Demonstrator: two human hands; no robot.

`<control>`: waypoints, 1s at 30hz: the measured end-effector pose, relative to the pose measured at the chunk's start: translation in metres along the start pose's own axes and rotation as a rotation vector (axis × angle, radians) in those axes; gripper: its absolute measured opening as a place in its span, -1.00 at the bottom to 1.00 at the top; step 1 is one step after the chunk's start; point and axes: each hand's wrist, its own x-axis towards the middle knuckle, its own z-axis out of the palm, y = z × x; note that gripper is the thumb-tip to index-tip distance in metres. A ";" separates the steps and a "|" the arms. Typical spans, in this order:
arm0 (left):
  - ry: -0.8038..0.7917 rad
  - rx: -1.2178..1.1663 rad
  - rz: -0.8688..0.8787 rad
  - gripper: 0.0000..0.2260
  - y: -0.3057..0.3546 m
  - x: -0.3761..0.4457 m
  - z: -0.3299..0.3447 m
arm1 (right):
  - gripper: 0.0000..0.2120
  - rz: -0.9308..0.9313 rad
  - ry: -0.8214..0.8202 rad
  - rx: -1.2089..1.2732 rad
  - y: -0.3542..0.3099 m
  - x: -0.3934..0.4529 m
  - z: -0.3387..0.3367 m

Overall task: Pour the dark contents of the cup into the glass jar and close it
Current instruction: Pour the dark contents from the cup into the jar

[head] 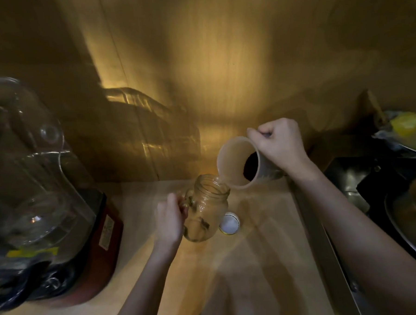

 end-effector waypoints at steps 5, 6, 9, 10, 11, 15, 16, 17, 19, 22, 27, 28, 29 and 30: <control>0.055 -0.023 0.032 -0.59 0.013 -0.011 0.004 | -0.59 -0.079 -0.006 -0.076 -0.019 0.016 -0.009; 0.053 0.004 0.068 -0.60 0.014 -0.012 0.004 | -0.60 -0.091 -0.012 -0.088 -0.022 0.018 -0.010; 0.044 0.074 0.135 -0.63 0.018 -0.016 0.005 | -0.64 -0.132 -0.045 -0.132 -0.030 0.021 -0.012; 0.049 0.098 0.143 -0.63 0.020 -0.016 0.005 | -0.63 -0.152 -0.040 -0.148 -0.031 0.021 -0.012; 0.055 0.127 0.147 -0.63 0.022 -0.016 0.006 | -0.62 -0.174 -0.034 -0.165 -0.032 0.021 -0.011; 0.085 0.239 0.159 -0.56 0.029 -0.016 0.009 | -0.66 -0.249 -0.069 -0.257 -0.039 0.017 -0.008; 0.078 0.256 0.168 -0.56 0.030 -0.016 0.009 | -0.68 -0.260 -0.072 -0.263 -0.040 0.016 -0.008; 0.070 0.270 0.175 -0.55 0.031 -0.017 0.010 | -0.68 -0.268 -0.072 -0.263 -0.040 0.016 -0.008; 0.057 0.289 0.183 -0.54 0.031 -0.016 0.010 | -0.67 -0.294 -0.068 -0.268 -0.043 0.015 -0.006; 0.050 0.307 0.189 -0.54 0.031 -0.015 0.010 | -0.66 -0.345 -0.053 -0.269 -0.045 0.014 -0.004; 0.054 0.275 0.165 -0.55 0.031 -0.013 0.009 | -0.64 -0.390 -0.026 -0.296 -0.045 0.018 -0.003; 0.054 0.270 0.167 -0.55 0.032 -0.012 0.010 | -0.65 -0.397 -0.023 -0.303 -0.046 0.018 -0.001; 0.053 0.263 0.166 -0.55 0.032 -0.011 0.010 | -0.65 -0.399 -0.023 -0.308 -0.046 0.018 0.000; 0.053 0.257 0.164 -0.55 0.033 -0.010 0.011 | -0.66 -0.402 -0.030 -0.311 -0.046 0.018 0.001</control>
